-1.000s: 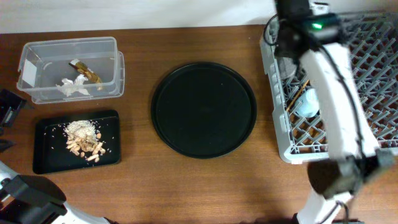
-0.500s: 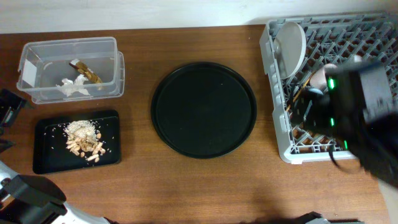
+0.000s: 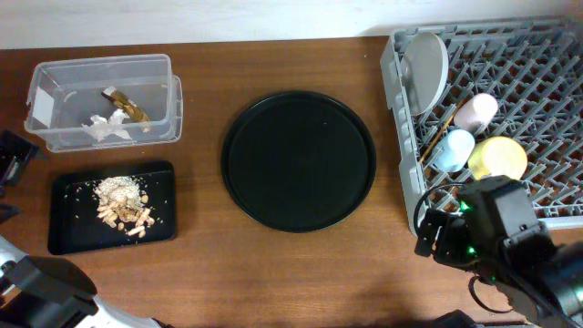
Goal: Sort waste into correct bins and load items into the dishwasher rack
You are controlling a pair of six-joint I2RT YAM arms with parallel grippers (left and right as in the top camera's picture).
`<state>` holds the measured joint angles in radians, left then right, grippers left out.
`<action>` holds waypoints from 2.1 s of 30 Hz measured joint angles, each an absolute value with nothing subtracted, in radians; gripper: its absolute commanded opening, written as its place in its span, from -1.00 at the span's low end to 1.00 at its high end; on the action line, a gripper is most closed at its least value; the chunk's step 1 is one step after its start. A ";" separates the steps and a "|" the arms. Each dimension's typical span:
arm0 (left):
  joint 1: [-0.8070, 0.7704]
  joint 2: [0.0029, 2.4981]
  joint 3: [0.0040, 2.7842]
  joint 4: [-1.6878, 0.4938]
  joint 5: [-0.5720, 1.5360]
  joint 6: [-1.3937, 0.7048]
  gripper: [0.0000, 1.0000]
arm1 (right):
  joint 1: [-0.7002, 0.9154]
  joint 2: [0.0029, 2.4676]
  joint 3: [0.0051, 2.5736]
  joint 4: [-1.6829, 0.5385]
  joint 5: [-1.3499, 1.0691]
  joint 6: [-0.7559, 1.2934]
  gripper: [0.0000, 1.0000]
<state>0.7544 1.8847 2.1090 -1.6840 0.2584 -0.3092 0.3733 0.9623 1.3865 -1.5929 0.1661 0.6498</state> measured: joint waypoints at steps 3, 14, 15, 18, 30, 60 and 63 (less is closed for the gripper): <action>0.754 1.885 2.109 -1.684 0.258 -0.309 0.99 | 0.374 0.992 1.386 -1.597 0.167 0.650 0.97; 0.754 1.885 2.109 -1.682 0.258 -0.309 0.99 | 0.353 0.876 1.125 -1.224 0.167 0.601 0.97; 0.754 1.885 2.109 -1.685 0.257 -0.309 0.99 | 0.329 0.803 1.049 -1.145 0.157 0.577 0.97; 0.754 1.885 2.109 -1.683 0.258 -0.309 0.99 | 0.262 0.633 0.863 -0.896 0.096 0.475 0.97; 0.754 1.885 2.109 -1.684 0.258 -0.309 0.99 | 0.105 0.108 0.268 -0.294 -0.056 0.281 0.97; 0.754 1.885 2.109 -1.684 0.258 -0.309 0.99 | -0.099 0.014 0.014 -0.068 -0.114 0.053 0.97; 0.754 1.885 2.109 -1.684 0.258 -0.309 0.99 | -0.113 0.014 0.014 -0.068 -0.110 0.054 0.97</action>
